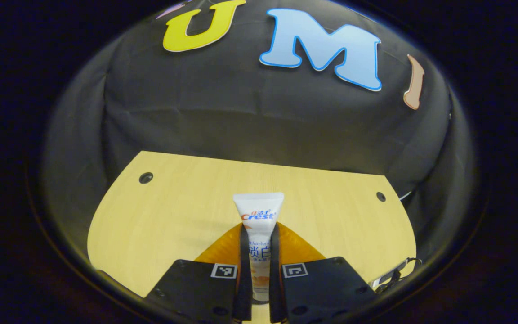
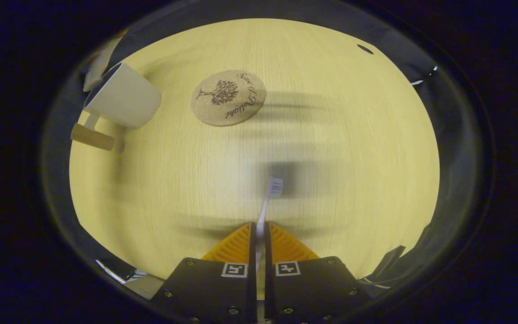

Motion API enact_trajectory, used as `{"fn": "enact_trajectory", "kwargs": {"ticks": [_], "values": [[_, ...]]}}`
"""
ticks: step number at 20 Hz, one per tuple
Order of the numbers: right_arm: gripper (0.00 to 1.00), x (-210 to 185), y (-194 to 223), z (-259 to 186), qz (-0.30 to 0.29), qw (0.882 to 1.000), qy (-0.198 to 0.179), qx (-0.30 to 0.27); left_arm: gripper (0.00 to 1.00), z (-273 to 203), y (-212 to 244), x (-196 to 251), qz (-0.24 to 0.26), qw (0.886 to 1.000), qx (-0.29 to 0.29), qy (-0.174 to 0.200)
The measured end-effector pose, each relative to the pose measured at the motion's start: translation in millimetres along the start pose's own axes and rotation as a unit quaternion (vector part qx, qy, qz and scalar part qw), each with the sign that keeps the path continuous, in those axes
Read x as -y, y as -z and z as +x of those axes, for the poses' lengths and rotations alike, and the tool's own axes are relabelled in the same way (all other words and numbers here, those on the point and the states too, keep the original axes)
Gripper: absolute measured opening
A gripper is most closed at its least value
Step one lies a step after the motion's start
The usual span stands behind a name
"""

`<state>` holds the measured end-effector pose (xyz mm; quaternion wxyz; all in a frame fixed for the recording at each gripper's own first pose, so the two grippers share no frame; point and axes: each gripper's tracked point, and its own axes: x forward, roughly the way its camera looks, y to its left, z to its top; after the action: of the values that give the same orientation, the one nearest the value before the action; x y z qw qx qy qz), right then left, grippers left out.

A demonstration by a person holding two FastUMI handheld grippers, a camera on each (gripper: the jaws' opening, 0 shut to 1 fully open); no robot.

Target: Put the toothbrush and toothpaste on the desktop into the cup, then pick up the cup and place it on the coaster on the desktop.

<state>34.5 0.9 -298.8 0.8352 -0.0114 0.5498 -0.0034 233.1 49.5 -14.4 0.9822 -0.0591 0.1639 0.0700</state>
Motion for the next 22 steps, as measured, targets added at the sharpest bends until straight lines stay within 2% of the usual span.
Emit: {"fn": "enact_trajectory", "kwargs": {"ticks": [3,5,7,8,10,12,14,19,22], "values": [[0.08,0,0,0,-0.001,1.000,-0.001,-0.001,0.23,8,18,-7,0.006,1.000,0.014,-0.017],[0.08,0,0,0,-0.001,1.000,-0.002,-0.001,0.24,5,29,-3,0.003,1.000,0.013,-0.002],[0.08,0,0,0,-0.002,1.000,-0.003,-0.002,0.31,3,31,-2,0.004,1.000,0.025,0.006],[0.08,0,0,0,-0.002,1.000,-0.003,-0.002,0.32,1,36,3,0.003,1.000,0.022,0.016],[0.08,0,0,1,-0.002,1.000,-0.003,-0.002,0.41,1,50,5,0.006,1.000,0.005,0.020],[0.08,0,0,1,-0.003,1.000,-0.003,-0.001,0.77,-1,54,-4,0.010,1.000,0.008,0.007],[0.08,-1,0,1,-0.003,1.000,-0.002,0.003,0.70,-8,54,-10,0.007,1.000,0.012,0.002],[0.08,0,0,0,0.001,1.000,0.004,0.030,0.74,-30,43,-26,0.017,0.999,0.035,-0.008],[0.08,-1,1,0,0.027,0.999,-0.001,0.034,0.74,-55,42,-43,0.019,0.999,0.044,-0.012]]}}
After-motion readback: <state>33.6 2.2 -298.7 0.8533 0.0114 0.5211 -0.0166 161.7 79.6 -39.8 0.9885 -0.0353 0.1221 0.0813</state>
